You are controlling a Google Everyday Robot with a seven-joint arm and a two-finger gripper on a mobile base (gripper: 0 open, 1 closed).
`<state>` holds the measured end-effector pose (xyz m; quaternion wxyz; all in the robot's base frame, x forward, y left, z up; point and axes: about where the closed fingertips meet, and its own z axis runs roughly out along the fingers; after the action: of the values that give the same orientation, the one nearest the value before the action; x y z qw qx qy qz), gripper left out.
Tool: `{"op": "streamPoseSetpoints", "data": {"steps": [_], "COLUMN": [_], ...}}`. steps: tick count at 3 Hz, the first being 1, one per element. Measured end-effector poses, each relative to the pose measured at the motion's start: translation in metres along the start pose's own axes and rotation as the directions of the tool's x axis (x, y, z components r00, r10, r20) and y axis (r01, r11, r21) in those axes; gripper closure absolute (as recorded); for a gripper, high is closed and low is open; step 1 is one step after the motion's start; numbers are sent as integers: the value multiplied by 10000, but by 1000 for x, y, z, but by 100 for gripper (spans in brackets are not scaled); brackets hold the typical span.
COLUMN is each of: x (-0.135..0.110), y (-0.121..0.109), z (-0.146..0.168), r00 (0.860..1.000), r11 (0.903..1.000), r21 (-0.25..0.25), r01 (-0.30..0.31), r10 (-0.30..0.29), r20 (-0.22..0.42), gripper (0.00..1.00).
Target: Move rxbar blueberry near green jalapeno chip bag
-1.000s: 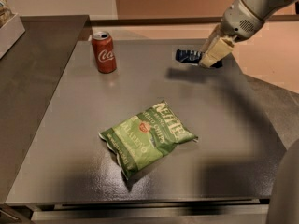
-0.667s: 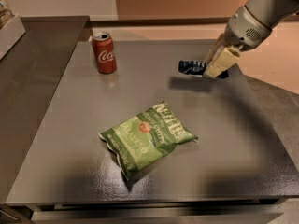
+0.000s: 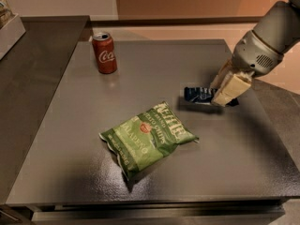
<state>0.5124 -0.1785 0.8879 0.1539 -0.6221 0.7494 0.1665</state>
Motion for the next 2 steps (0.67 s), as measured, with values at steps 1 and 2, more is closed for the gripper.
{"op": "streamPoseSetpoints", "data": {"steps": [1, 2], "x": [7, 8], "y": [27, 43], "z": [10, 17], "r00": [9999, 9996], "r11": [9991, 9977], "r21": [-420, -669], "r01": [53, 126], "r10": [-49, -109], "r20": [99, 258], "gripper": [82, 58]}}
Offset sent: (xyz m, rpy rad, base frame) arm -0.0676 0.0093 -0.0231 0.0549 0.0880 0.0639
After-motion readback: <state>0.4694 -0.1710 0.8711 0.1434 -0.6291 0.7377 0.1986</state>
